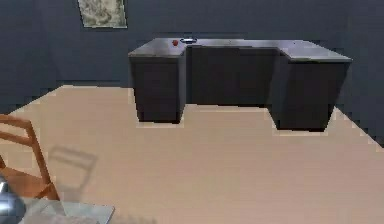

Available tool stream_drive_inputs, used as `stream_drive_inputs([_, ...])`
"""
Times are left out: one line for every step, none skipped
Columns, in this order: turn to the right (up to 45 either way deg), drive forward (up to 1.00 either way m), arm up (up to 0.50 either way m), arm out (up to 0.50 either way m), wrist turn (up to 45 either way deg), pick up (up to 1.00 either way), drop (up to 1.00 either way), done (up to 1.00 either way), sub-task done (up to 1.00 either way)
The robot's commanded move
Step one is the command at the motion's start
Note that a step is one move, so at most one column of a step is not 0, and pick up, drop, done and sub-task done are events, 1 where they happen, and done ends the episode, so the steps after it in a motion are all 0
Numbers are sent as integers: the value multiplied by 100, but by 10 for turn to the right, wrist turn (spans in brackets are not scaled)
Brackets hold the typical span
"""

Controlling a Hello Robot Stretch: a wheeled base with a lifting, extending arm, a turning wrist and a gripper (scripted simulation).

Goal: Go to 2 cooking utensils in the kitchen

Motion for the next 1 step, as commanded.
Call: stream_drive_inputs([450,0,0,0,0,0,0,0,0])
